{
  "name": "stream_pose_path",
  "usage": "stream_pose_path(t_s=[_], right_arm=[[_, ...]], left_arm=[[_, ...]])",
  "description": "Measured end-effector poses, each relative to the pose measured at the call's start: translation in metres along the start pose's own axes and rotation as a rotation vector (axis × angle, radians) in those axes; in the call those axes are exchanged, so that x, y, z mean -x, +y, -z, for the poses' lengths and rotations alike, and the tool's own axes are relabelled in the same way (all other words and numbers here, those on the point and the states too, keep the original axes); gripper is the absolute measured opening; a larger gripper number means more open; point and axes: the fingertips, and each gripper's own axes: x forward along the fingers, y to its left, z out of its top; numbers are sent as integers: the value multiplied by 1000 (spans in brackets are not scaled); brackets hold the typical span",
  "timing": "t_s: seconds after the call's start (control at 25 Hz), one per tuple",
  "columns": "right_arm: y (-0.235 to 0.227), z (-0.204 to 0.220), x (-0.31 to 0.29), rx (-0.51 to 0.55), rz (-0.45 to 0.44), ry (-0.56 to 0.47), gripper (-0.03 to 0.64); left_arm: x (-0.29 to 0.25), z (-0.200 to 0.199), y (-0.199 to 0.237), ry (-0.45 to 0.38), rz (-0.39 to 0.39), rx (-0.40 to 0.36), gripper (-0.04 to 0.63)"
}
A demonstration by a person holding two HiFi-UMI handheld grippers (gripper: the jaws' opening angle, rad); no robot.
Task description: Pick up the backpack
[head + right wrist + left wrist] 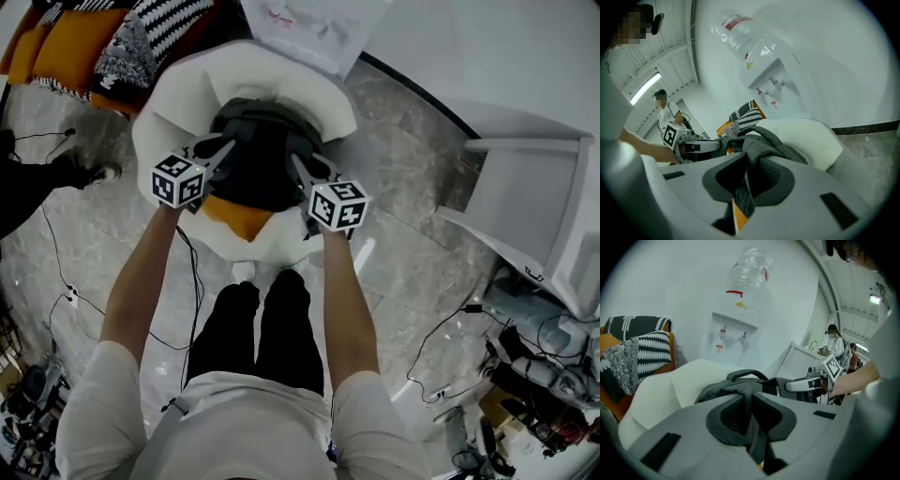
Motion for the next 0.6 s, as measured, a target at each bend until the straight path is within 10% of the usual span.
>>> stream_pose_path(t_s=[0.6], right_arm=[[76, -13, 23, 32, -49, 65, 47]], left_arm=[[86, -17, -27, -16, -59, 31, 31]])
